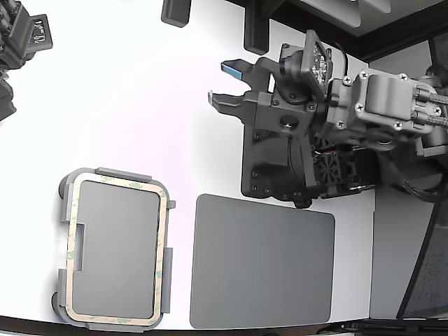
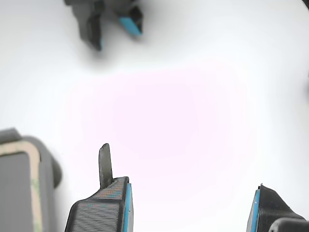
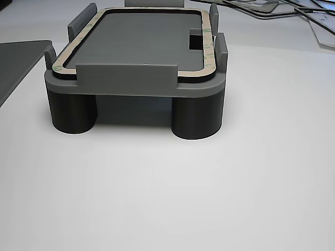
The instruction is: Move top rectangular frame to the holder.
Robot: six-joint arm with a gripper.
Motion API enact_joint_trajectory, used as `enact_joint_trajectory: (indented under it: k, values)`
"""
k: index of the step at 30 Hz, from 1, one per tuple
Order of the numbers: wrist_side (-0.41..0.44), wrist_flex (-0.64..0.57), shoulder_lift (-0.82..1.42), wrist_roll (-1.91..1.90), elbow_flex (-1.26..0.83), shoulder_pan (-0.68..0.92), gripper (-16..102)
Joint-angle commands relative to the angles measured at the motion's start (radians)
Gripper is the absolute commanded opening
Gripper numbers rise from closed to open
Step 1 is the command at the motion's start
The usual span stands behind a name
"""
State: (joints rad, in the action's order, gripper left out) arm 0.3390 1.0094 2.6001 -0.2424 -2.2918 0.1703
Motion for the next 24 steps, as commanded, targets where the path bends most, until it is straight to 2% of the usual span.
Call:
enact_joint_trajectory:
  k: [1, 9, 12, 15, 24]
  values:
    - [-0.063, -0.066, 0.176, 0.114, -0.15, -0.061, 100]
    - [-0.144, -0.038, 0.35, 0.121, -0.321, -0.08, 100]
    - [-0.149, -0.034, 0.354, 0.117, -0.322, -0.084, 100]
    - [-0.245, -0.041, 0.354, 0.13, -0.347, -0.183, 100]
    - [-0.222, -0.04, 0.354, 0.126, -0.347, -0.179, 100]
